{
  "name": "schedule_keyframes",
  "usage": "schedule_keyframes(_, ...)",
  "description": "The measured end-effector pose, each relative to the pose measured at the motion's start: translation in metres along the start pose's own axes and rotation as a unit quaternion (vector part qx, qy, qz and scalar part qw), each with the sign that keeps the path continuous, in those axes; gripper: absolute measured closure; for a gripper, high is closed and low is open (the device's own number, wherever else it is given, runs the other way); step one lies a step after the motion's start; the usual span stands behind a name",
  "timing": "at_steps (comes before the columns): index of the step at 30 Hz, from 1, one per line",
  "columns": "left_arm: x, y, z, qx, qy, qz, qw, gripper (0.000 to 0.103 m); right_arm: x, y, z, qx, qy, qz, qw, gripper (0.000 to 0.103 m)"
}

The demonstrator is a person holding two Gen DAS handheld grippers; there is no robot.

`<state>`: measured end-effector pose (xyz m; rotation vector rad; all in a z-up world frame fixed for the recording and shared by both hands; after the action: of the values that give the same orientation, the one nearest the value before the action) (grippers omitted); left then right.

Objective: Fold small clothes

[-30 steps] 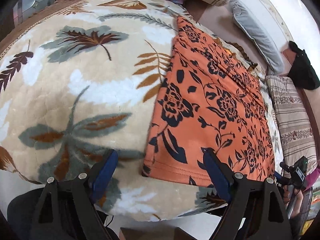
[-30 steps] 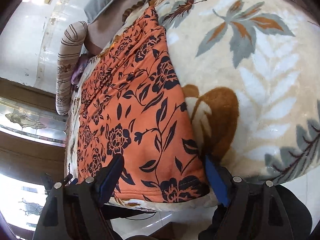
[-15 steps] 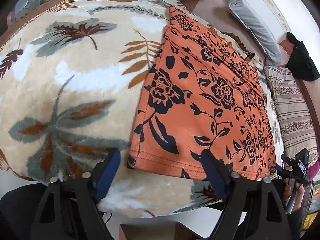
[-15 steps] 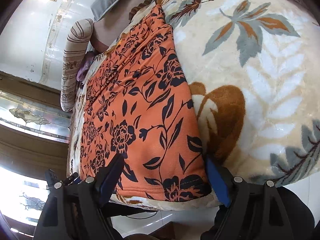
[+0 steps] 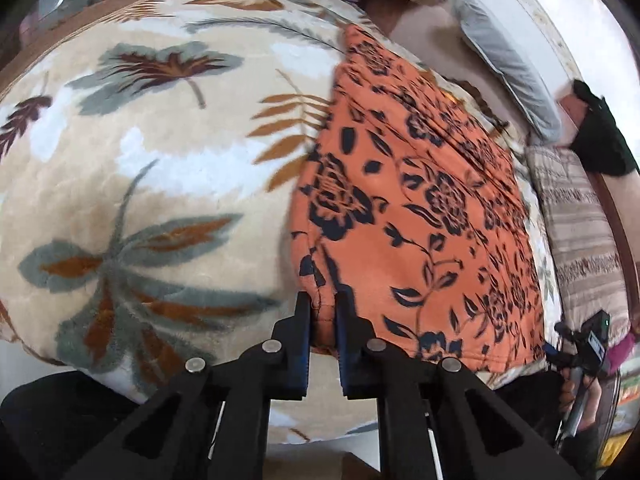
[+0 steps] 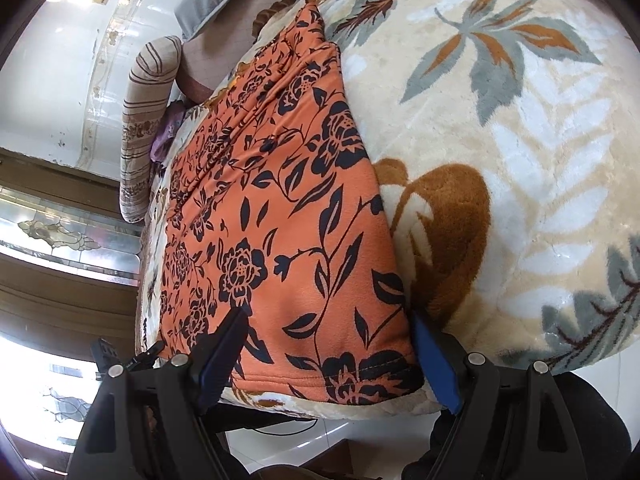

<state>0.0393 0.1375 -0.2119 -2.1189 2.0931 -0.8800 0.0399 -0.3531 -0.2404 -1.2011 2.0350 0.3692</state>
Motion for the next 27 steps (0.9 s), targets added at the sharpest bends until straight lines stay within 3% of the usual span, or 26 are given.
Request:
schedule_keyframes(1, -0.001, 0.0, 0.002, -0.003, -0.009, 0.002, 1.0, 0.085, 0.001, 0.0, 0.0, 0.0, -0.001, 0.001, 1.0, 0.019)
schedule_keyframes(2, -0.003, 0.001, 0.004, -0.007, -0.018, 0.002, 0.9998, 0.073, 0.001, 0.0, 0.0, 0.0, -0.001, 0.002, 1.0, 0.019)
schedule_keyframes(5, 0.001, 0.001, 0.008, -0.008, -0.003, 0.004, 1.0, 0.058, 0.001, 0.001, 0.0, -0.003, 0.001, -0.002, 1.0, 0.019)
schedule_keyframes(8, 0.006, 0.001, 0.009, -0.008, -0.014, 0.016, 0.9998, 0.061, 0.002, 0.002, -0.001, -0.005, -0.002, -0.002, 1.0, 0.019)
schedule_keyframes(9, 0.007, 0.001, 0.01, -0.008, -0.02, 0.023, 0.9995, 0.08, 0.002, 0.002, -0.001, -0.005, -0.003, -0.002, 1.0, 0.019)
schedule_keyframes(10, 0.005, 0.002, 0.011, -0.011, -0.03, 0.028, 0.9991, 0.088, 0.002, 0.003, -0.001, -0.005, -0.003, -0.003, 1.0, 0.019)
schedule_keyframes(15, 0.001, 0.0, 0.007, -0.007, -0.019, 0.018, 0.9996, 0.094, 0.0, 0.003, 0.0, -0.007, 0.009, -0.008, 1.0, 0.023)
schedule_keyframes(17, 0.003, -0.001, 0.002, 0.002, -0.016, 0.024, 0.9996, 0.094, 0.0, 0.004, 0.002, -0.01, 0.019, -0.013, 1.0, 0.032)
schedule_keyframes(21, 0.0, 0.001, 0.003, -0.007, -0.023, 0.028, 0.9993, 0.09, 0.0, 0.003, 0.001, -0.013, 0.017, -0.005, 1.0, 0.032)
schedule_keyframes(23, -0.003, 0.003, 0.007, -0.017, -0.036, 0.03, 0.9988, 0.08, 0.002, 0.001, -0.002, -0.003, 0.024, 0.001, 1.0, 0.03)
schedule_keyframes(26, 0.005, 0.002, 0.01, -0.018, -0.024, 0.039, 0.9988, 0.06, 0.004, 0.002, 0.0, -0.012, 0.032, -0.003, 0.999, 0.03)
schedule_keyframes(27, 0.007, 0.002, 0.011, -0.018, -0.022, 0.041, 0.9988, 0.059, 0.005, 0.003, 0.002, -0.017, 0.036, -0.006, 0.999, 0.03)
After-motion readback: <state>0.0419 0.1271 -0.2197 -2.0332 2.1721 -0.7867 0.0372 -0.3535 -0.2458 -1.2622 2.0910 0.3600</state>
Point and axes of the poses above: each gripper's, at about its wrist camera, not at the fingertips, and z roughly the way its jaws point, x to its right, y to its underside, the point moved 10 cm from there along z, roughly the way its jaws point, and after that the axes turned 8 degrees about z, right-handed, at the moved point
